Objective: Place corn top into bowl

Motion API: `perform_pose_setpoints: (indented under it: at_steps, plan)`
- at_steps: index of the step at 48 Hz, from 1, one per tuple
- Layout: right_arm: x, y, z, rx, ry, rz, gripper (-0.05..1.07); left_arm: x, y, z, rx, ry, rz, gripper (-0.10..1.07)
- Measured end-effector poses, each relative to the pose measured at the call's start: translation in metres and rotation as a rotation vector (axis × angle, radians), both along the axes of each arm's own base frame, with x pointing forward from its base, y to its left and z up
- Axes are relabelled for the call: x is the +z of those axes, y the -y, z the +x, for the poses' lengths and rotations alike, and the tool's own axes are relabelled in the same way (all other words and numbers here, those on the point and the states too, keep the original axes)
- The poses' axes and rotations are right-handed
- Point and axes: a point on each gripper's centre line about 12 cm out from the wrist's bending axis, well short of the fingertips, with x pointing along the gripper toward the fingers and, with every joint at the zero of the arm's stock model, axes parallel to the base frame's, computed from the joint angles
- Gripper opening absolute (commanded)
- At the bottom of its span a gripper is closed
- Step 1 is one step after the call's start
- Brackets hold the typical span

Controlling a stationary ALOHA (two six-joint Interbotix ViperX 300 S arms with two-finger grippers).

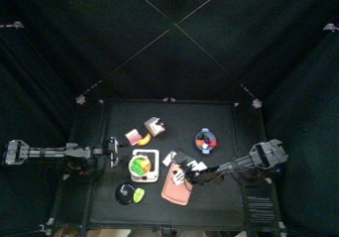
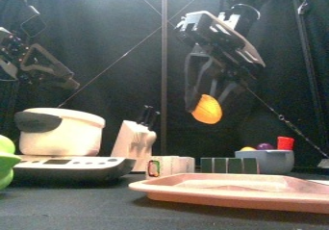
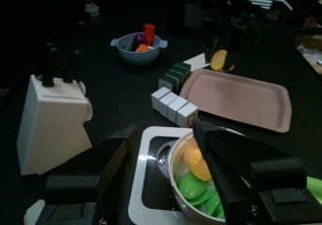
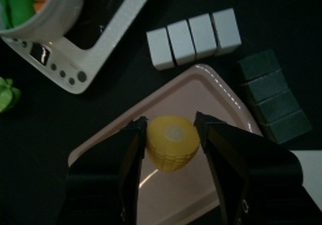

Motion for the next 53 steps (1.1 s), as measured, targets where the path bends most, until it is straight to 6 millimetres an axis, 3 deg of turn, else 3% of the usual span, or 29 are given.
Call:
perform_pose_setpoints:
  at_steps: [20, 31, 47, 53]
  plan:
    - [0.017, 0.019, 0.001, -0.023, 0.044, -0.034, 0.73, -0.019, 0.026, -0.004, -0.105, -0.172, -0.076, 0.87]
    - [0.014, 0.030, -0.009, -0.044, 0.020, -0.055, 0.73, -0.026, 0.036, -0.007, -0.142, -0.233, -0.117, 0.87]
    - [0.027, 0.089, -0.070, -0.160, -0.078, -0.187, 0.73, -0.033, 0.037, -0.008, -0.131, -0.282, -0.150, 0.87]
    - [0.021, 0.116, -0.097, -0.231, -0.109, -0.206, 0.73, -0.036, 0.037, -0.007, -0.134, -0.298, -0.138, 0.87]
